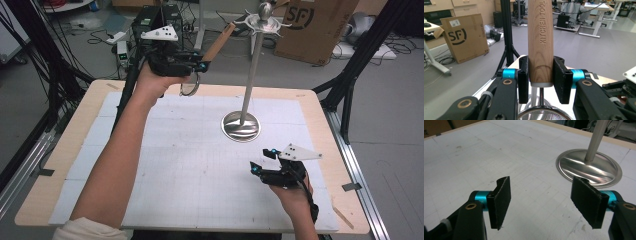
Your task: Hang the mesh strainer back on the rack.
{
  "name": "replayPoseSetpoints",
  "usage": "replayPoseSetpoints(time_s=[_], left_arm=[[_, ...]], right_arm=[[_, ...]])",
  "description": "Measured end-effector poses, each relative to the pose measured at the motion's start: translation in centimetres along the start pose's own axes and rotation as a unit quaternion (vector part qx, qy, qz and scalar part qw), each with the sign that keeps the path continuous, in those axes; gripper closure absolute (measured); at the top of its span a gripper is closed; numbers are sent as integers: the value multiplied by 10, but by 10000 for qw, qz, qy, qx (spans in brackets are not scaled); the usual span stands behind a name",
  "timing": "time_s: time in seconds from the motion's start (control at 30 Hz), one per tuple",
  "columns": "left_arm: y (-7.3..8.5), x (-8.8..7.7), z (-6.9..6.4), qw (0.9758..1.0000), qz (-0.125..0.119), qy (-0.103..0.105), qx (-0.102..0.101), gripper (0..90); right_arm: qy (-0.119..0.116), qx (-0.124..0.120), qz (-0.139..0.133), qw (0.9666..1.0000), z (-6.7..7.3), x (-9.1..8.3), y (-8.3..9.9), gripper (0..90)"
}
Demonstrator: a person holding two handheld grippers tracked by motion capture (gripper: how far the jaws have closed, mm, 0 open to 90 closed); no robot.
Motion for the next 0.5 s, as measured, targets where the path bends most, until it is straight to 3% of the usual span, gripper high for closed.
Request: replayPoseSetpoints(time_s=[0.23, 0.5], left_arm=[[-10, 7, 7, 9997, -169, -11, -159, 690], [-12, 19, 11, 9998, -71, -44, -183, 689]], right_arm=[[14, 65, -15, 10000, -1, -4, 2, 317], [25, 31, -9, 10000, -2, -5, 3, 318]])
Point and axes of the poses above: each handheld gripper's, and its own axes: x roughly forward along the jaws, y roughly out of its underside, z roughly to its left, the point moved 6 cm from there along x, roughly forward along the jaws, and after that the axes turned 14 degrees about -y, right-handed, at the moved point
